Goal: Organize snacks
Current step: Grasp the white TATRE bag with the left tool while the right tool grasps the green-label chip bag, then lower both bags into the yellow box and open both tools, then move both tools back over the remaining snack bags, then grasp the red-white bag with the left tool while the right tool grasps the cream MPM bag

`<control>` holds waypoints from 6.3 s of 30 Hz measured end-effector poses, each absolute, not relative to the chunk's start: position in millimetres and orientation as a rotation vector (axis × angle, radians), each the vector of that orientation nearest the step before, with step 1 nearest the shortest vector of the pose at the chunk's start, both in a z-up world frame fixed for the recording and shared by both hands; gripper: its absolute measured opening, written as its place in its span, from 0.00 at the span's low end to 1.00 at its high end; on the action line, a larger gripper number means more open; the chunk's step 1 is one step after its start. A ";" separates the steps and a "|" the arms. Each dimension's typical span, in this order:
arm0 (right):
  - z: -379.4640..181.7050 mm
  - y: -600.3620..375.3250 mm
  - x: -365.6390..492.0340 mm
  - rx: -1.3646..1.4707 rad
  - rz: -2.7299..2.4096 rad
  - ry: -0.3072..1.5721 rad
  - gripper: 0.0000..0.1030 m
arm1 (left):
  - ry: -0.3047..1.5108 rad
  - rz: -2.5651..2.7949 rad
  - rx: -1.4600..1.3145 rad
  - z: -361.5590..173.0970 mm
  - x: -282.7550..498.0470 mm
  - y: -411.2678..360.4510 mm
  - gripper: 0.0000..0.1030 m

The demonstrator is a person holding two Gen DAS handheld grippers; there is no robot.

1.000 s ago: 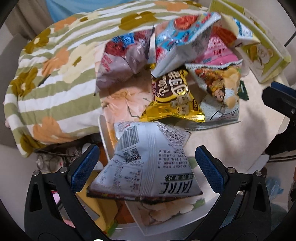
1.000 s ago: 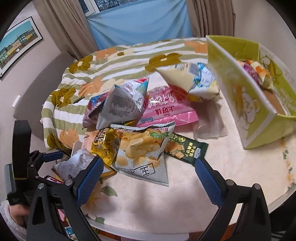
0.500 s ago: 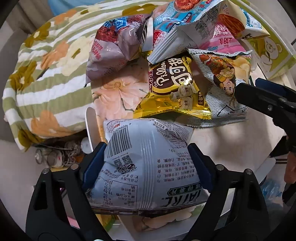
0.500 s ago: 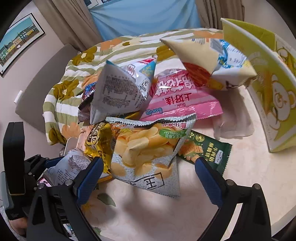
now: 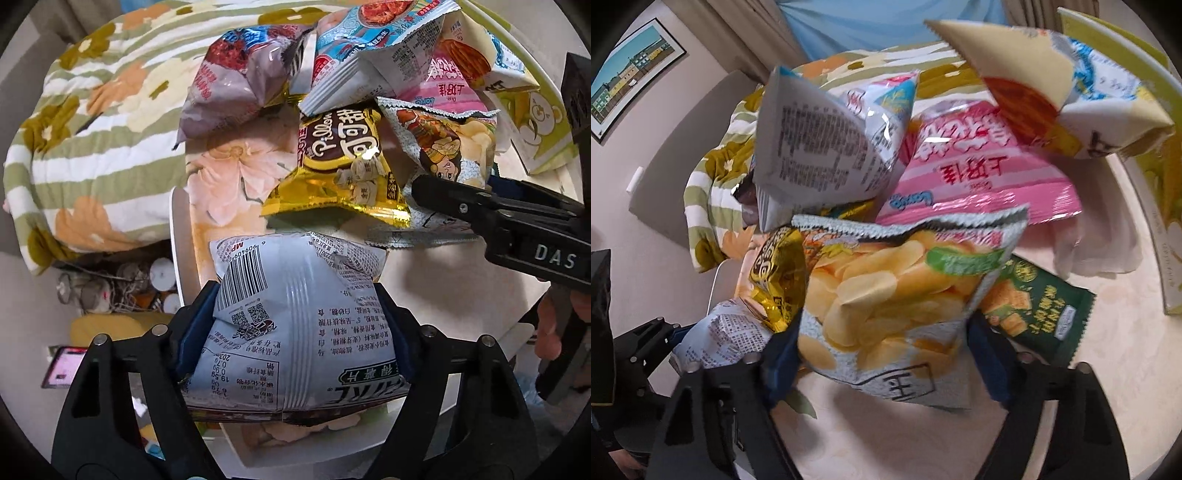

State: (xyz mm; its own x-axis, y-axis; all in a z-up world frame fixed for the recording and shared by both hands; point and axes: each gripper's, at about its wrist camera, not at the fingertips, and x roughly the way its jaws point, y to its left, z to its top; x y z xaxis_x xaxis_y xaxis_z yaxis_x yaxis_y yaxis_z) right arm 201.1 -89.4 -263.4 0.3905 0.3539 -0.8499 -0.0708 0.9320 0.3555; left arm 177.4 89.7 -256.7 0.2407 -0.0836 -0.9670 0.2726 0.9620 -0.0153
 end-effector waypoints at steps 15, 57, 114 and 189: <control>-233.0 -94.3 177.5 0.227 0.255 1.099 0.57 | 1.234 -0.253 0.076 -212.7 152.3 107.0 0.74; -100.2 -444.3 186.7 0.242 0.083 0.906 0.57 | 0.956 -0.391 0.079 -116.6 244.9 -293.6 0.75; -105.5 -419.2 186.5 0.073 0.277 0.891 0.99 | 0.945 -0.143 0.043 -95.9 174.3 -229.9 0.98; -231.3 -154.5 328.3 -0.351 0.412 1.216 0.99 | 1.110 -0.299 0.447 -229.5 294.7 -21.3 0.28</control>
State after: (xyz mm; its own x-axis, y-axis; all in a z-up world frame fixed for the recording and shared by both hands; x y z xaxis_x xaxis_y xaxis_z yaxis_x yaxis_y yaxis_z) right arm 328.3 -154.5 -231.3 0.2908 0.1175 -0.9495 -0.4844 0.8739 -0.0402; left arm 294.7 -21.3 -229.5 0.4190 -0.0106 -0.9079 0.4469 0.8729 0.1960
